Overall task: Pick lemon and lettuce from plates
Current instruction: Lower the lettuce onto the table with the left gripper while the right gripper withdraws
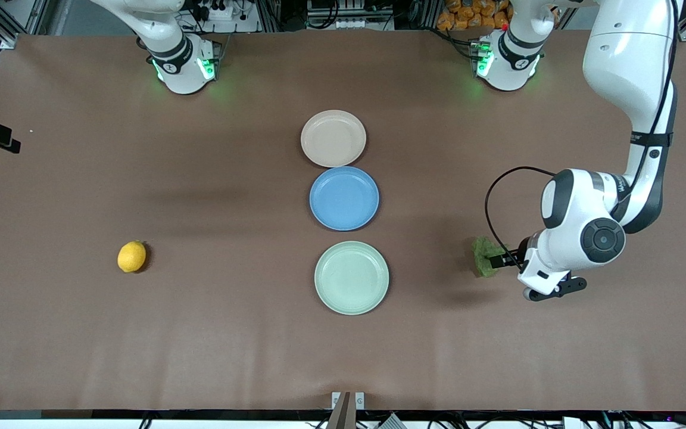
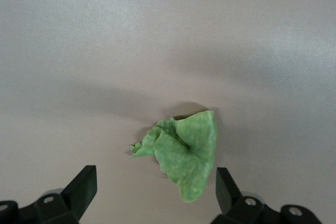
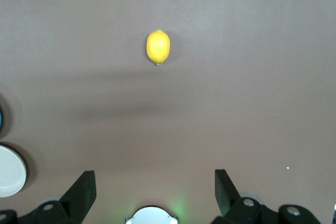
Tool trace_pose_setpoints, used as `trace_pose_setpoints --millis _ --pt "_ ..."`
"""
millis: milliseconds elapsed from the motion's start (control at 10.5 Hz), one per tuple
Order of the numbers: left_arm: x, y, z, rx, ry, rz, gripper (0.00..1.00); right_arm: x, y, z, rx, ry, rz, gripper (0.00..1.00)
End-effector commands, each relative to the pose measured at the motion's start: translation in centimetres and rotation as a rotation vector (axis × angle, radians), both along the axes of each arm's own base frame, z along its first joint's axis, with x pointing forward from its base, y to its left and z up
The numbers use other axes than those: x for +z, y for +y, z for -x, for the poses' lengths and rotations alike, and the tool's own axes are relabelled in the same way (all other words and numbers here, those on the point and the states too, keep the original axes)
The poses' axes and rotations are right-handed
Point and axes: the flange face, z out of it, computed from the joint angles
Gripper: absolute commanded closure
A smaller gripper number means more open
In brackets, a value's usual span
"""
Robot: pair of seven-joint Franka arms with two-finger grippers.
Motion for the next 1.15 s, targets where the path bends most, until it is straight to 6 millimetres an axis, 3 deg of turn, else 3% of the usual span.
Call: trace_pose_setpoints --millis 0,191,287,382,478,764,1051 --pt "1.5 0.7 0.1 -0.038 -0.014 -0.027 0.00 0.3 -0.2 0.1 0.001 0.013 0.016 0.00" --pt "1.7 0.7 0.0 -0.046 -0.017 -0.031 0.00 0.4 -0.1 0.2 0.002 0.011 0.016 0.00" --pt "2.2 1.3 -0.1 -0.047 -0.025 -0.033 0.00 0.3 0.2 0.2 0.007 0.012 0.015 0.00" --pt "2.7 3.0 -0.4 -0.044 -0.030 -0.026 0.00 0.5 0.3 0.2 0.009 0.009 0.010 0.00" --pt "3.1 3.2 -0.5 -0.061 -0.037 -0.022 0.00 0.7 0.5 0.2 0.012 0.005 0.008 0.00" --pt "5.9 5.0 -0.7 -0.081 -0.075 -0.007 0.00 1.7 1.4 0.6 0.026 -0.016 0.007 0.00" --pt "9.9 6.2 -0.1 -0.098 -0.095 -0.004 0.00 2.6 2.7 0.6 0.042 -0.066 -0.071 0.00"
